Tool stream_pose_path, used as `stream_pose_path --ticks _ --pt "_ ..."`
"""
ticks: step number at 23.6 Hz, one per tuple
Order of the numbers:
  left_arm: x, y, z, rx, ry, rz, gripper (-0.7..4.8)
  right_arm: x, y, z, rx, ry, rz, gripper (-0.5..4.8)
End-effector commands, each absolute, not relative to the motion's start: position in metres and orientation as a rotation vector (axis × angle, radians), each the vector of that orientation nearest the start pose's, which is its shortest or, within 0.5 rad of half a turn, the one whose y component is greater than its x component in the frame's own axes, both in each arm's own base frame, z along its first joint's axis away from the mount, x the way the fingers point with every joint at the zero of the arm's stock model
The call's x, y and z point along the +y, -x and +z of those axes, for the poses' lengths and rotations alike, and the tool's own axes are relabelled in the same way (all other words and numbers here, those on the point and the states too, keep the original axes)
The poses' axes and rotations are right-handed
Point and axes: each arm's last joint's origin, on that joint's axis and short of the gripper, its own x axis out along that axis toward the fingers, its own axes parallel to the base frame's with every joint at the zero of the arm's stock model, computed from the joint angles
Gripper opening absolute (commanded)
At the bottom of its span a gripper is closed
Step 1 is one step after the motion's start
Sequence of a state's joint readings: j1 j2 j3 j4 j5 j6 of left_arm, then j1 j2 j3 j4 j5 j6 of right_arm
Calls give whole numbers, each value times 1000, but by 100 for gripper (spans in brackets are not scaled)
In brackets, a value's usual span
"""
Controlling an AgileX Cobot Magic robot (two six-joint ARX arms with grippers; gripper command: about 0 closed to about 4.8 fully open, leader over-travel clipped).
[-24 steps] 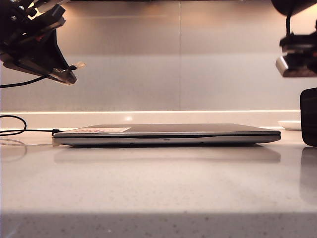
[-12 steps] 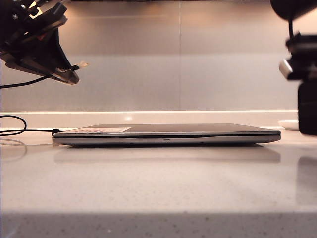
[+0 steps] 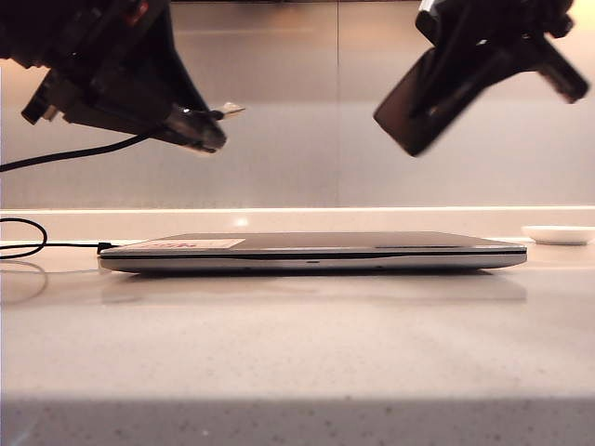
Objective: Pick up the charging cable and the phone, plug the charging cable into the charging port on the phone, and finally place them back on the table.
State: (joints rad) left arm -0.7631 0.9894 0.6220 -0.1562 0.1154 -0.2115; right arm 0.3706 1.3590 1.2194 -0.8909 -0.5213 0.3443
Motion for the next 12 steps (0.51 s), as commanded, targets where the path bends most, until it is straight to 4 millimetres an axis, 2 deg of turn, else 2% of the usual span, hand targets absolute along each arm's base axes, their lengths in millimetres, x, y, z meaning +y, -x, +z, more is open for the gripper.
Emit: stream_pose_path --ticks 1,6,12 --pt "-160 -137 245 605 139 -855 -6 117 -252 314 1041 -523 756 -5" --pt "-175 -121 245 633 314 -922 -6 123 -260 294 986 -732 842 -5" --pt "-176 -122 248 618 351 -925 -6 130 -260 279 967 -864 885 -5"
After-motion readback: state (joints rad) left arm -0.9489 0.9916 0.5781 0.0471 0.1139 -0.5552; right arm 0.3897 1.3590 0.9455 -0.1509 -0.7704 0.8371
